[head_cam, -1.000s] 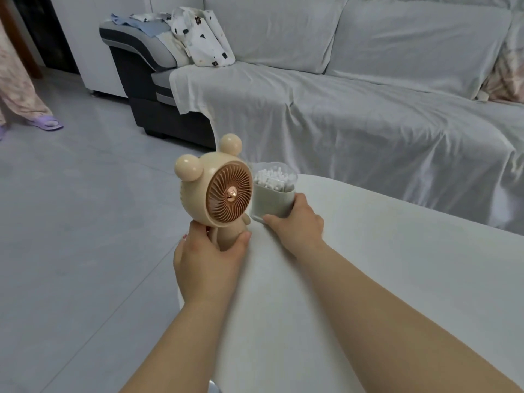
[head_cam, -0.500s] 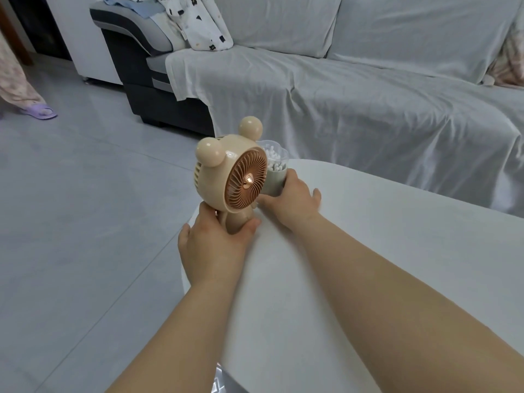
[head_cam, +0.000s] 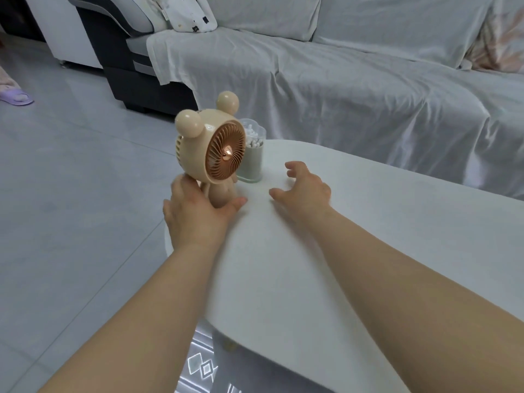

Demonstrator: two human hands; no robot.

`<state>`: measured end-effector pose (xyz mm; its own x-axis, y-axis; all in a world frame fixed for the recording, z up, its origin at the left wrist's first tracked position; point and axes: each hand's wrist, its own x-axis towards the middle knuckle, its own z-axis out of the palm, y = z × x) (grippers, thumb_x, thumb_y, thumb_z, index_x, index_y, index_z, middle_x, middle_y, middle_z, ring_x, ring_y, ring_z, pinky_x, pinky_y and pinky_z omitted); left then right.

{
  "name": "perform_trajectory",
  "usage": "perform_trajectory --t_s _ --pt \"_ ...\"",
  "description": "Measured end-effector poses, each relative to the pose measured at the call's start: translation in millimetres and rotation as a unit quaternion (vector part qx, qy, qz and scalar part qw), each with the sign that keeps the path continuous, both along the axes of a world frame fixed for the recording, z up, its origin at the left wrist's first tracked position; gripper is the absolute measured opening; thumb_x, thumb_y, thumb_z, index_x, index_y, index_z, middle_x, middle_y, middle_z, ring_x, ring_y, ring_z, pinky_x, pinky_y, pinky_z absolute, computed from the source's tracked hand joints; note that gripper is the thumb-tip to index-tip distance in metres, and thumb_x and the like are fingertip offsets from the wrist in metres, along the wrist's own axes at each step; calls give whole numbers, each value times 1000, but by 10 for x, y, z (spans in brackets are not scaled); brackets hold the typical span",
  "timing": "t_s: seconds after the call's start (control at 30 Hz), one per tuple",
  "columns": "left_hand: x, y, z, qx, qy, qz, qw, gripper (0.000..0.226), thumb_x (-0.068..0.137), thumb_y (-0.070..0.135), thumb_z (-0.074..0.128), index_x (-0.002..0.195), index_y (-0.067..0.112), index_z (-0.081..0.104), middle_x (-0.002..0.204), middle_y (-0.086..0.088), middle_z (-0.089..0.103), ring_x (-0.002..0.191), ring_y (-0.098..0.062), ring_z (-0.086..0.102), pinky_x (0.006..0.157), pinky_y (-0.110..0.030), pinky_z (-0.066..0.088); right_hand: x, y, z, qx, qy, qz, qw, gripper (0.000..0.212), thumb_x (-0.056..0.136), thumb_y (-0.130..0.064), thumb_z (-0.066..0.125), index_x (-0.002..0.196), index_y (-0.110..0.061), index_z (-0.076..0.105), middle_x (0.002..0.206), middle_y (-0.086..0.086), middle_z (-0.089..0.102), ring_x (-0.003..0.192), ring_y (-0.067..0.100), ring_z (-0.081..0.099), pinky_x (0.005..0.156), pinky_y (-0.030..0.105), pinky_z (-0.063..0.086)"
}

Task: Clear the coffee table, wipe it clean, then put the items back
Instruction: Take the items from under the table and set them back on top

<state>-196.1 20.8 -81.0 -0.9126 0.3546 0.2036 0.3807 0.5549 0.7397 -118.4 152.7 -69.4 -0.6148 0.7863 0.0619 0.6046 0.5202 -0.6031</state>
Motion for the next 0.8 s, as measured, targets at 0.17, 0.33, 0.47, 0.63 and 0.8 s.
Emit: perform_trajectory --t_s 0.17,0.33,0.47,0.63,0.8 --pt "315 -356 18 -74 -28 -24 997 85 80 50 52 141 6 11 153 -16 12 141 -30 11 114 -45 0 818 -396 221 2 33 1 999 34 84 -18 57 118 -16 55 124 3 59 118 23 47 98 31 35" --pt "979 -1077 -77 -119 27 -145 982 53 87 37 46 135 17 34 153 -6 22 141 -21 14 111 -35 -7 1667 -1025 450 -36 59 -15 997 17 85 -14 55 100 -15 63 89 -3 60 79 12 52 71 21 37" --pt "1354 -1447 -212 -224 67 -261 937 56 91 35 38 142 19 19 156 -3 7 143 -19 9 113 -39 -7 2371 -1524 423 -56 90 -18 994 21 81 -10 55 73 -28 61 72 -9 64 68 5 58 66 16 44" --pt "1552 -1540 -317 -217 126 -288 924 63 91 32 38 144 20 6 157 -4 -1 144 -20 -3 114 -40 -7 3022 -1807 -184 -144 0 -67 987 14 85 -6 56 88 -16 64 78 0 66 69 8 57 56 5 41" --pt "1480 -1245 -327 -184 190 -304 915 64 90 40 37 144 21 7 157 -3 5 144 -19 -2 109 -35 -12 3107 -1639 -774 -264 -53 -161 949 44 86 -14 57 128 -10 44 119 10 52 92 19 50 77 25 42"
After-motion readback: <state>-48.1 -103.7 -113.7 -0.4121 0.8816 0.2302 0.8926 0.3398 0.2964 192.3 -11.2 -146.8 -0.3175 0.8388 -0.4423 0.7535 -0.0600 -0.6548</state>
